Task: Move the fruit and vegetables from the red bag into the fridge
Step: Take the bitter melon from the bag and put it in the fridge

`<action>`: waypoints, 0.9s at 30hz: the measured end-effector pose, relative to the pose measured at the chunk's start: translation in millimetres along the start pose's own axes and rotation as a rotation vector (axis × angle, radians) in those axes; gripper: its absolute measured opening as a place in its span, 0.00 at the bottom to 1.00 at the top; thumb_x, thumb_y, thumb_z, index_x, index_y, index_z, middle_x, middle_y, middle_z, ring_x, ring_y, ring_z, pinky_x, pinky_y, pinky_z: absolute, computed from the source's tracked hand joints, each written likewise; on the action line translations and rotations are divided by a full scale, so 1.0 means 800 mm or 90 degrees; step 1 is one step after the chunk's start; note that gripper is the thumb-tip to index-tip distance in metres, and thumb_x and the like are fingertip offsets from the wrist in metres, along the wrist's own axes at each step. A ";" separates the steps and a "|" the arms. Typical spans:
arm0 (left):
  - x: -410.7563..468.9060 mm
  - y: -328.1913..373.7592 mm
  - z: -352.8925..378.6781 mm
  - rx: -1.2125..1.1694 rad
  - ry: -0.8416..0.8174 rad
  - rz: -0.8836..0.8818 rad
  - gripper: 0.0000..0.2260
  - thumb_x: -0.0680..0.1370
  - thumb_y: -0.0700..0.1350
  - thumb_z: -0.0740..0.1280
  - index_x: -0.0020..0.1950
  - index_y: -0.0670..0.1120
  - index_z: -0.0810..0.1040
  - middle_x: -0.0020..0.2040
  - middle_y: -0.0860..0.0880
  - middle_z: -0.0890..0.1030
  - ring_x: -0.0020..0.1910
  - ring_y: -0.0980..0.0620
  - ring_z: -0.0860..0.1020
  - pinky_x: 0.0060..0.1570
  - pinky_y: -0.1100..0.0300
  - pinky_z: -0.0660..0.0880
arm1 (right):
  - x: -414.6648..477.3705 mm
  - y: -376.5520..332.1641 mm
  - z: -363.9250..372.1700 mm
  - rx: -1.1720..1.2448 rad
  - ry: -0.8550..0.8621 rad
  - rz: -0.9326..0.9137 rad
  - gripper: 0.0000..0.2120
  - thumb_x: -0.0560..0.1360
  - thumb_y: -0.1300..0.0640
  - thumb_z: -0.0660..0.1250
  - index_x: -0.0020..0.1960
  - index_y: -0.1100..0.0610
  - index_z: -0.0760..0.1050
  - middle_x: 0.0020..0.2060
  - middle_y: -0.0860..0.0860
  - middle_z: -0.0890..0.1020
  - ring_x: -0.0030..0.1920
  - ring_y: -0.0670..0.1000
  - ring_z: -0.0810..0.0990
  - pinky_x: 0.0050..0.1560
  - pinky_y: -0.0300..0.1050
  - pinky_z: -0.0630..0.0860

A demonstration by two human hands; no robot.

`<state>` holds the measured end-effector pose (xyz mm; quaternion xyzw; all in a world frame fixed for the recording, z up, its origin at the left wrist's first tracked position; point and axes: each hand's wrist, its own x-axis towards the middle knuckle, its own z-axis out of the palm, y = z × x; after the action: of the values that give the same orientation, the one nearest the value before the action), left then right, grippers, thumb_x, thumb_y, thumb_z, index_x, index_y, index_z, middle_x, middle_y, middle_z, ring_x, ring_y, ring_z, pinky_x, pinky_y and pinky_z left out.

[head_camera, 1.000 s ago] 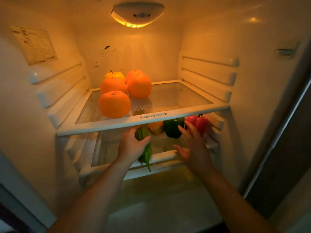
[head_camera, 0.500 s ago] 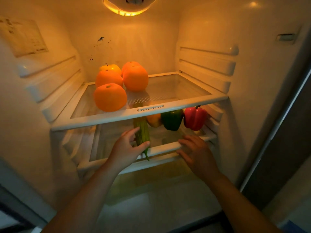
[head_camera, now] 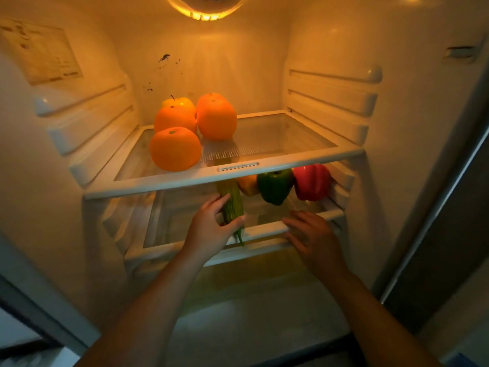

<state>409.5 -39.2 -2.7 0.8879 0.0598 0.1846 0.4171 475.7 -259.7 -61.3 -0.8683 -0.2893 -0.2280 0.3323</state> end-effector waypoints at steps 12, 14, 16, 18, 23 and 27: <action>-0.034 -0.038 -0.038 0.284 -0.031 0.061 0.27 0.75 0.63 0.60 0.69 0.51 0.70 0.70 0.50 0.70 0.69 0.51 0.67 0.64 0.57 0.65 | -0.007 0.000 0.009 0.017 0.030 -0.011 0.20 0.71 0.44 0.62 0.56 0.55 0.79 0.56 0.55 0.80 0.57 0.53 0.75 0.60 0.41 0.66; -0.040 -0.041 -0.037 0.347 -0.035 0.066 0.32 0.73 0.66 0.49 0.68 0.50 0.72 0.69 0.50 0.71 0.68 0.50 0.68 0.64 0.55 0.66 | -0.007 -0.002 0.009 0.016 0.036 -0.020 0.19 0.72 0.45 0.63 0.56 0.55 0.79 0.56 0.56 0.80 0.58 0.51 0.72 0.61 0.40 0.64; -0.044 -0.042 -0.034 0.399 -0.017 0.087 0.31 0.74 0.64 0.47 0.66 0.49 0.74 0.66 0.48 0.74 0.65 0.47 0.71 0.61 0.54 0.69 | -0.008 -0.004 0.010 0.008 0.038 -0.023 0.20 0.72 0.46 0.63 0.57 0.56 0.79 0.56 0.56 0.79 0.59 0.50 0.71 0.61 0.39 0.62; -0.047 -0.039 -0.031 0.423 -0.006 0.107 0.27 0.76 0.61 0.49 0.63 0.47 0.76 0.63 0.46 0.78 0.61 0.45 0.75 0.56 0.52 0.73 | -0.011 -0.005 0.011 -0.002 0.037 -0.020 0.20 0.72 0.46 0.63 0.58 0.56 0.78 0.57 0.56 0.79 0.60 0.51 0.71 0.62 0.42 0.63; -0.051 -0.037 -0.032 0.442 -0.009 0.125 0.24 0.77 0.57 0.51 0.62 0.45 0.77 0.61 0.44 0.79 0.58 0.43 0.77 0.54 0.50 0.75 | -0.013 -0.010 0.008 -0.028 0.012 -0.005 0.22 0.71 0.45 0.64 0.59 0.57 0.77 0.58 0.57 0.78 0.60 0.53 0.70 0.63 0.44 0.62; -0.057 -0.046 -0.033 0.446 -0.044 0.124 0.26 0.77 0.59 0.50 0.64 0.46 0.75 0.64 0.45 0.77 0.62 0.44 0.75 0.57 0.49 0.73 | -0.025 -0.023 -0.001 -0.048 -0.008 -0.002 0.24 0.71 0.45 0.63 0.61 0.59 0.75 0.60 0.58 0.76 0.64 0.53 0.67 0.66 0.46 0.61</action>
<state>359.2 -8.3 -28.4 0.9841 0.0202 0.1619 0.0699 448.8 -256.0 -64.2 -0.8813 -0.2837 -0.2335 0.2971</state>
